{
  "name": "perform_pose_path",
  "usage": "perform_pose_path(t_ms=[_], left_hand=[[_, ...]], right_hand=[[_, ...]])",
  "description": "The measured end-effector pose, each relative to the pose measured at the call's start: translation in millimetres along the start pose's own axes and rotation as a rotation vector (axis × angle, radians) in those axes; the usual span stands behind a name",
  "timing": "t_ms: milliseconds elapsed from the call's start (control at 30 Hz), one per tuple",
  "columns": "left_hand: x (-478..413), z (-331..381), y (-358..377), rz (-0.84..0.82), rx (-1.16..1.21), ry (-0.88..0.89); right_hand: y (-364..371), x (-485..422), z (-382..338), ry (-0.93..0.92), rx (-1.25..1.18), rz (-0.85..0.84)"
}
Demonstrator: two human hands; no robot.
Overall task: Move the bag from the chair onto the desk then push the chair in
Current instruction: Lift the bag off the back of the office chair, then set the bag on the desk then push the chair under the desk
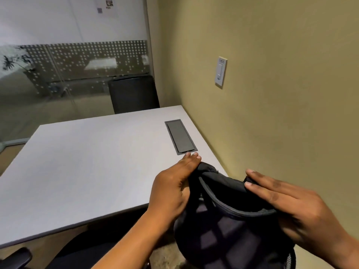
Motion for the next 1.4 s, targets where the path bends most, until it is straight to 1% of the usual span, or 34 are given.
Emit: perform_pose_path(t_ms=[200,433,533,700,800,867,1000,1033,1100,1167,1267,1333,1367,1400], left_hand=[[-63,-17,-5,0.098,-0.074,-0.032],[-156,-48,-17,0.159,-0.109,0.012],[-198,-69,-21,0.155,-0.116,0.029],[-269,-106,-22,0.102,-0.144,0.038],[-306,-126,-16,0.081,-0.154,0.038],[-325,-140,-7,0.063,-0.144,0.029],[-348,-172,23,-0.036,-0.134,-0.003],[-351,-180,32,-0.065,-0.120,-0.012],[-357,-191,46,-0.092,-0.090,-0.027],[-363,-196,56,-0.092,-0.081,-0.041],[-368,-202,63,-0.057,-0.138,-0.056],[-359,-206,66,-0.027,-0.151,-0.062],[-350,-209,67,-0.007,-0.137,-0.064],[-336,-213,69,0.017,-0.096,-0.075]], right_hand=[[-1,-52,55,-0.016,-0.083,-0.006],[6,-120,113,0.028,-0.118,0.096],[16,-153,136,0.060,-0.109,0.090],[32,-203,170,0.055,-0.077,0.040],[46,-221,197,0.117,-0.069,0.045],[61,-229,217,0.168,-0.056,0.014],[95,-230,245,0.255,-0.021,-0.071],[102,-229,251,0.279,-0.022,-0.078],[108,-227,261,0.338,-0.044,-0.039],[109,-228,269,0.381,-0.022,0.001],[112,-228,277,0.441,0.131,-0.048],[113,-223,275,0.485,0.190,-0.073],[112,-220,269,0.460,0.210,-0.041],[110,-217,257,0.386,0.226,0.011]])
Point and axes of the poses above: each hand's wrist, its own x-axis away from the middle knuckle, its own y-axis out of the palm, z = x × y, the point moved 7 cm from there along -x, towards the middle knuckle, and after that the axes turned 5 degrees about -z, right-handed, at the moved point
